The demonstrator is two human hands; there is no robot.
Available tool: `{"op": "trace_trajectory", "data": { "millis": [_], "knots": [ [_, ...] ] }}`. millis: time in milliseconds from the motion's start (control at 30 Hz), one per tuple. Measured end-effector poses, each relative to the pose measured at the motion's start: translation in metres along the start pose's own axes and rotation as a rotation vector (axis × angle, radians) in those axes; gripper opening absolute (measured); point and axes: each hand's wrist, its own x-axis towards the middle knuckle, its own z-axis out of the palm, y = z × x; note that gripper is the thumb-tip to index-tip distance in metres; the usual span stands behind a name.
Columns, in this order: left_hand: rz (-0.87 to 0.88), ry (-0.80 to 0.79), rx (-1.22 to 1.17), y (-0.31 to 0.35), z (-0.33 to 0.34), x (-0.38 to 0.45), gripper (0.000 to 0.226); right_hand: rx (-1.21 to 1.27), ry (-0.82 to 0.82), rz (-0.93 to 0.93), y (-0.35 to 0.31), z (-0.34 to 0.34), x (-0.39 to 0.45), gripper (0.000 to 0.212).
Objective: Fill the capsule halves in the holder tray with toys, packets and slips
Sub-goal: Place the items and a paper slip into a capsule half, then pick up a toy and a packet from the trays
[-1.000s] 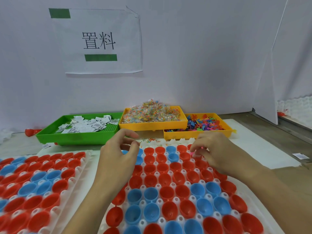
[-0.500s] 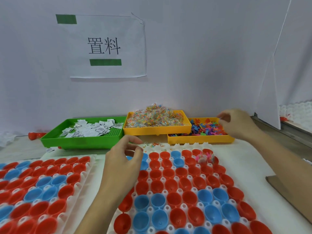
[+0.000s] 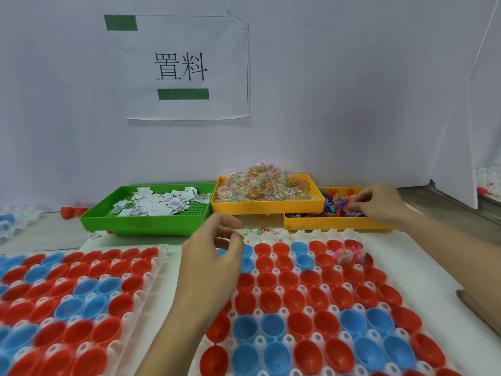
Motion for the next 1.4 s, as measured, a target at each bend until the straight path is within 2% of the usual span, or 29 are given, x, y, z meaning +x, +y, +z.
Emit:
{"op": "trace_trajectory", "data": {
  "millis": [100, 300, 367, 500, 633, 767, 867, 967, 1233, 1300, 1400],
  "knots": [
    [0.006, 0.001, 0.007, 0.0, 0.001, 0.0, 0.022, 0.111, 0.09, 0.014, 0.003, -0.001, -0.002, 0.006],
    [0.01, 0.005, 0.005, 0.0, 0.001, -0.001, 0.022, 0.22, 0.265, -0.003, 0.008, -0.008, -0.004, 0.011],
    [0.007, 0.007, 0.003, 0.001, 0.001, -0.001, 0.023, 0.371, 0.297, 0.043, 0.005, -0.015, -0.007, 0.014],
    [0.0, 0.002, -0.004, 0.001, 0.003, -0.001, 0.023, 0.736, 0.221, 0.046, -0.017, -0.031, -0.033, 0.007],
    [0.006, -0.049, -0.029, 0.003, 0.007, -0.003, 0.023, 0.912, -0.022, -0.067, -0.056, -0.037, -0.085, 0.003],
    [0.061, -0.183, -0.099, 0.014, 0.013, -0.01, 0.018, 0.768, -0.209, -0.298, -0.09, -0.035, -0.138, 0.005],
    [0.12, -0.284, -0.129, 0.021, 0.019, -0.017, 0.014, 0.751, -0.311, -0.421, -0.107, -0.038, -0.159, 0.001],
    [0.151, -0.27, -0.136, 0.024, 0.026, -0.022, 0.017, 0.723, -0.346, -0.475, -0.114, -0.036, -0.167, 0.003],
    [0.093, -0.286, -0.138, 0.024, 0.026, -0.022, 0.012, 0.622, -0.304, -0.51, -0.112, -0.031, -0.169, 0.007],
    [0.086, -0.308, -0.1, 0.023, 0.024, -0.021, 0.013, 0.584, -0.244, -0.506, -0.11, -0.031, -0.166, 0.011],
    [0.08, -0.254, -0.043, 0.021, 0.017, -0.016, 0.015, 0.516, -0.099, -0.447, -0.099, -0.032, -0.154, 0.016]
  ]
}}
